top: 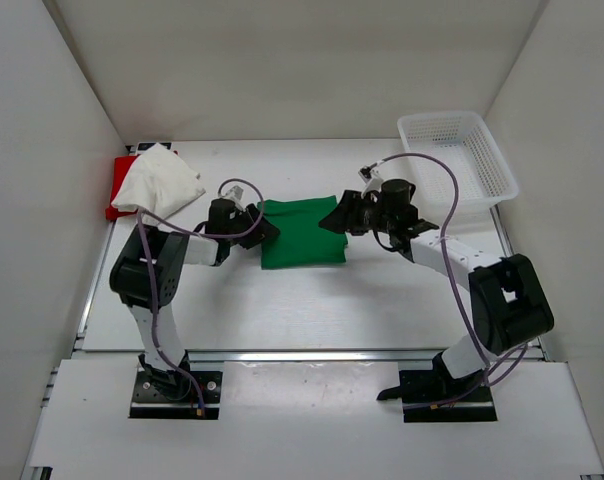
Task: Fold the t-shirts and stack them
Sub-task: Put the neatly folded tshirt into the corner of the board with the left arm
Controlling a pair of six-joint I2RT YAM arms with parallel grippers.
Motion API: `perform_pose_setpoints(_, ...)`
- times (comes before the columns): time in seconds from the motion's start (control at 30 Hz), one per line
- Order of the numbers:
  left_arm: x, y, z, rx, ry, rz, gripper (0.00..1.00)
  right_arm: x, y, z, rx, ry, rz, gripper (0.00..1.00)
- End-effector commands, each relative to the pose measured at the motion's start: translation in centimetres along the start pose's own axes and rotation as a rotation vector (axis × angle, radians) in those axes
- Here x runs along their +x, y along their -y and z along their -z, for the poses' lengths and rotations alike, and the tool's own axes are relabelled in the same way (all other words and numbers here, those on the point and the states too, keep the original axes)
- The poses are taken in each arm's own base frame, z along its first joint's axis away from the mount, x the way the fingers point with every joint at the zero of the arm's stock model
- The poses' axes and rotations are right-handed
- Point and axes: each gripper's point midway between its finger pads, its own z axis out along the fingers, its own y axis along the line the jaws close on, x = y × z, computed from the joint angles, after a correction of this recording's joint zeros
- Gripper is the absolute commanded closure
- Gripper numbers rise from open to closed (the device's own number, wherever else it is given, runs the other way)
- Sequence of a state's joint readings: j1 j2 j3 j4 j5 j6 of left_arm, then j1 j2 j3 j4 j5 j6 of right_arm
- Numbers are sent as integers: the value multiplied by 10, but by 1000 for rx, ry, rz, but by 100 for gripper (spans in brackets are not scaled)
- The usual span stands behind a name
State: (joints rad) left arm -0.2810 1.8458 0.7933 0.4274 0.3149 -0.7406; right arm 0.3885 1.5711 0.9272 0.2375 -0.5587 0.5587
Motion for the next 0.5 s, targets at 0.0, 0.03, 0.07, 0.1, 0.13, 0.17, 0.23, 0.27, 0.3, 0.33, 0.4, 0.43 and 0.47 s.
perform_pose_setpoints(0.0,33,2,-19,21,-126,25,47,-19,-16,20,-42,106,48,49)
perform_pose_setpoints(0.03,35,7,-27,45,-141,27,58,-16,-17,28,-44,110,43,49)
perform_pose_setpoints(0.07,33,13,-29,61,-140,42,65,-14,-13,31,-35,116,40,50)
perform_pose_setpoints(0.1,32,12,-36,61,-146,65,74,-10,-14,37,-39,118,39,51)
perform_pose_setpoints(0.13,29,17,-41,68,-141,66,79,-4,-12,43,-34,114,27,52)
perform_pose_setpoints(0.17,26,25,-43,80,-136,68,83,5,-6,48,-25,102,10,53)
perform_pose_setpoints(0.23,21,36,-48,94,-123,51,90,9,-8,56,-43,110,6,53)
perform_pose_setpoints(0.27,11,46,-51,107,-104,44,96,13,-6,62,-41,119,-2,53)
perform_pose_setpoints(0.3,-1,59,-52,127,-91,34,99,6,-9,69,-50,150,0,54)
perform_pose_setpoints(0.33,-7,65,-53,130,-81,26,100,16,-3,71,-43,135,-16,53)
perform_pose_setpoints(0.4,-41,93,-54,174,-42,-5,100,17,0,82,-46,171,-18,54)
perform_pose_setpoints(0.43,-54,95,-52,176,-25,-24,100,18,2,84,-43,172,-22,54)
perform_pose_setpoints(0.47,-76,109,-48,188,2,-33,100,22,9,86,-26,172,-38,54)
